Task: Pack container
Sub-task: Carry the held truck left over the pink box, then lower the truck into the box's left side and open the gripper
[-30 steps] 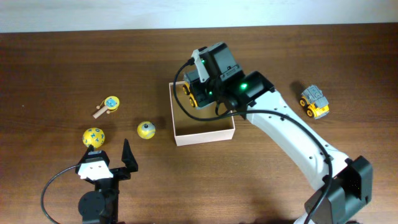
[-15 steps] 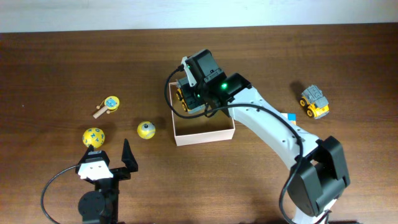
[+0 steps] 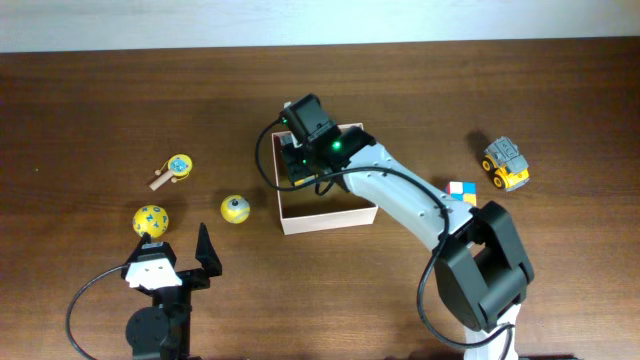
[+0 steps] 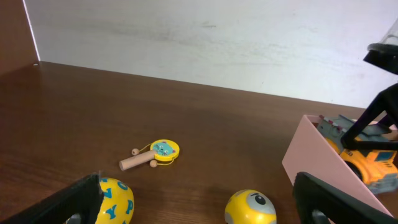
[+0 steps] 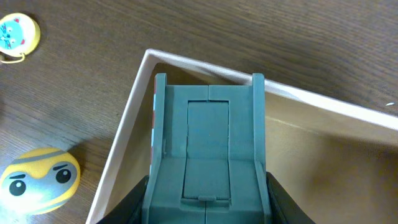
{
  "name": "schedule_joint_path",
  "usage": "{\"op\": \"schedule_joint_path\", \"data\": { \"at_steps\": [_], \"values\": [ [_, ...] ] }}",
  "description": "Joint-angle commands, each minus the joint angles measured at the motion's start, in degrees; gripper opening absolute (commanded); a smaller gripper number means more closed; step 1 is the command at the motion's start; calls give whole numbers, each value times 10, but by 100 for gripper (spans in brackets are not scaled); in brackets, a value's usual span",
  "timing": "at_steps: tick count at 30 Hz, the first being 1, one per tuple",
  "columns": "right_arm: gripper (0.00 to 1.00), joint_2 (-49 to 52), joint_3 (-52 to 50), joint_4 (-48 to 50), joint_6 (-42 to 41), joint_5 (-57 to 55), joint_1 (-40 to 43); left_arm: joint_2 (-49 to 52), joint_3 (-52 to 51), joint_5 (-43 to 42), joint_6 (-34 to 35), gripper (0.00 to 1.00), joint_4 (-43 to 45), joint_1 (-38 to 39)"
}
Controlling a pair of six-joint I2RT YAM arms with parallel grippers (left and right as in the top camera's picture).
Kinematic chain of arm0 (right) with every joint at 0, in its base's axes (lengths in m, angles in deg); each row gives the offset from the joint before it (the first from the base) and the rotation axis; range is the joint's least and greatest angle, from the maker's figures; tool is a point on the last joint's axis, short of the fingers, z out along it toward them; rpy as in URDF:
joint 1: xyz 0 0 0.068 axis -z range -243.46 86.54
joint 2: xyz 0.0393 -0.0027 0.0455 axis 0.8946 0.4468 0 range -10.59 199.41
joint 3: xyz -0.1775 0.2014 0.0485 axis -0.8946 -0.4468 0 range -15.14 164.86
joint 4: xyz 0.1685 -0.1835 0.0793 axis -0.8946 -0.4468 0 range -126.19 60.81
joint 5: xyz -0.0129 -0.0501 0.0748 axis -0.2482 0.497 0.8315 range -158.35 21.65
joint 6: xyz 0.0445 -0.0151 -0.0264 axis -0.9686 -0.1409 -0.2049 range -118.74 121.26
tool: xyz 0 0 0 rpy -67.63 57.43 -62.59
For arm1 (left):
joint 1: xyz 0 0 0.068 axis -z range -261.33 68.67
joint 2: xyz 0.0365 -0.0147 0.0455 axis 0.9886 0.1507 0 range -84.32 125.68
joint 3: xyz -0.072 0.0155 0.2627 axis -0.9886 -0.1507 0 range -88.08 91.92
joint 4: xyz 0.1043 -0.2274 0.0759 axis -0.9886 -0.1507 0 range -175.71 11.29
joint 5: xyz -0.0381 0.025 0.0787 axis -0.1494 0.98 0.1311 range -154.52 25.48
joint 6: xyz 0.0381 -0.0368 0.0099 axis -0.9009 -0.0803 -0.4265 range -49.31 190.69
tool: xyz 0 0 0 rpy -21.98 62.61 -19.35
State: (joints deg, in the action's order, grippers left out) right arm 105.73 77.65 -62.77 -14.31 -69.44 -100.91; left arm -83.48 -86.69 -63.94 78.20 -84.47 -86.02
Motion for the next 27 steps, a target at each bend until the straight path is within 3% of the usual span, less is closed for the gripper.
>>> {"op": "schedule_joint_path", "data": {
  "at_steps": [1,27],
  "values": [
    [27,7,12,13,-36,-60,-21,-5,-4,-8,-9,99,2,-3],
    [27,40,12,38,-109,-126,-42,-5,-4,-8,-9,99,2,-3]
  ]
}}
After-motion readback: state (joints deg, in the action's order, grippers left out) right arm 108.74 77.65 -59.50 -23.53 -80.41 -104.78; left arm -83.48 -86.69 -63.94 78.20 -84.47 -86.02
